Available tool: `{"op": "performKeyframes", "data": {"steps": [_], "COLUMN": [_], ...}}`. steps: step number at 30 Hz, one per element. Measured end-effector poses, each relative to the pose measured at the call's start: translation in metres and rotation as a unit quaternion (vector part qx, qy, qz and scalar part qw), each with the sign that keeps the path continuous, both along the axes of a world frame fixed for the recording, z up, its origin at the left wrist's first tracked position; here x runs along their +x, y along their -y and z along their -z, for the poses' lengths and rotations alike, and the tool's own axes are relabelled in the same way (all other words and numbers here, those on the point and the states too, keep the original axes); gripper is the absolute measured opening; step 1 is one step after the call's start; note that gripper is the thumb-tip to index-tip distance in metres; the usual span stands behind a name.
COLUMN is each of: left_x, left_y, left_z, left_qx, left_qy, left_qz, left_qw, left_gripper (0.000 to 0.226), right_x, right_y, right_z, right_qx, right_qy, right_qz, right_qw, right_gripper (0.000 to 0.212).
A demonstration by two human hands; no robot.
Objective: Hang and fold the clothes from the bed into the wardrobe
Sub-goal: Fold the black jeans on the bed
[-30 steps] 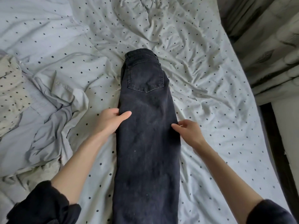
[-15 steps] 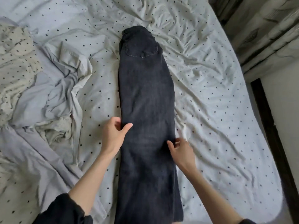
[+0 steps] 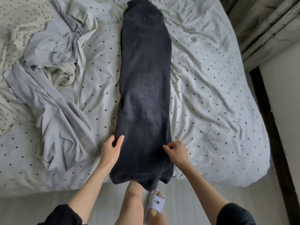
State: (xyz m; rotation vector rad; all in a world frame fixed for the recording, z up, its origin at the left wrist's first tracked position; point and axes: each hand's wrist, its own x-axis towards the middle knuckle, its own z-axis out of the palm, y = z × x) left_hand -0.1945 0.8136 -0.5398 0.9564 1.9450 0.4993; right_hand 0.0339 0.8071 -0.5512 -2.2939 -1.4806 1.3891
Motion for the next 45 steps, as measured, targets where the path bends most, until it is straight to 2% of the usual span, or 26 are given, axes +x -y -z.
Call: {"op": "performKeyframes", "data": {"steps": [4,7,10,13,15,17,21,26,32,35,38,41,45], "left_x": [0.015,0.016,0.012,0.008,0.005,0.002,-0.003,-0.006,-0.003,-0.003,-0.007,-0.008,-0.012], "left_y": [0.055,0.071,0.084,0.097,0.109,0.122,0.137,0.133,0.136,0.145,0.153,0.155,0.146], "left_z": [0.015,0.025,0.037,0.046,0.054,0.062,0.07,0.075,0.075,0.068,0.055,0.031,-0.016], "left_qx": [-0.013,-0.001,-0.002,0.004,-0.007,-0.015,-0.035,-0.047,-0.038,-0.079,-0.15,-0.182,-0.214], "left_qy": [-0.003,-0.008,0.001,0.001,0.04,0.086,0.094,0.11,0.086,0.135,0.131,0.146,0.19], "left_qz": [-0.018,-0.001,0.0,-0.016,-0.072,-0.122,-0.111,-0.085,-0.053,-0.051,0.004,-0.008,-0.025], "left_qw": [1.0,1.0,1.0,1.0,0.997,0.989,0.989,0.989,0.994,0.986,0.98,0.972,0.958], "left_gripper": [0.041,0.039,0.027,0.02,0.016,0.011,0.014,0.018,0.023,0.017,0.013,0.005,0.01], "right_x": [0.011,0.02,0.019,0.005,-0.007,-0.011,0.0,0.008,0.012,0.017,0.018,0.018,0.024], "right_y": [0.018,0.033,0.056,0.078,0.091,0.109,0.14,0.143,0.146,0.153,0.162,0.164,0.155], "right_z": [-0.011,-0.01,0.005,0.019,0.025,0.036,0.061,0.065,0.08,0.072,0.058,0.037,-0.006], "right_qx": [0.014,0.023,0.02,0.112,0.162,0.134,0.019,0.009,0.01,0.0,-0.03,-0.048,-0.048], "right_qy": [-0.073,-0.069,-0.048,-0.017,0.002,0.012,-0.032,-0.111,-0.049,-0.061,-0.089,-0.088,-0.105], "right_qz": [0.084,0.088,0.09,0.135,0.194,0.239,0.183,0.168,0.127,0.131,0.134,0.143,0.221], "right_qw": [0.994,0.993,0.995,0.984,0.968,0.962,0.982,0.979,0.991,0.989,0.987,0.985,0.969], "right_gripper": [0.021,0.022,0.017,0.016,0.021,0.025,0.039,0.042,0.035,0.031,0.022,0.026,0.033]}}
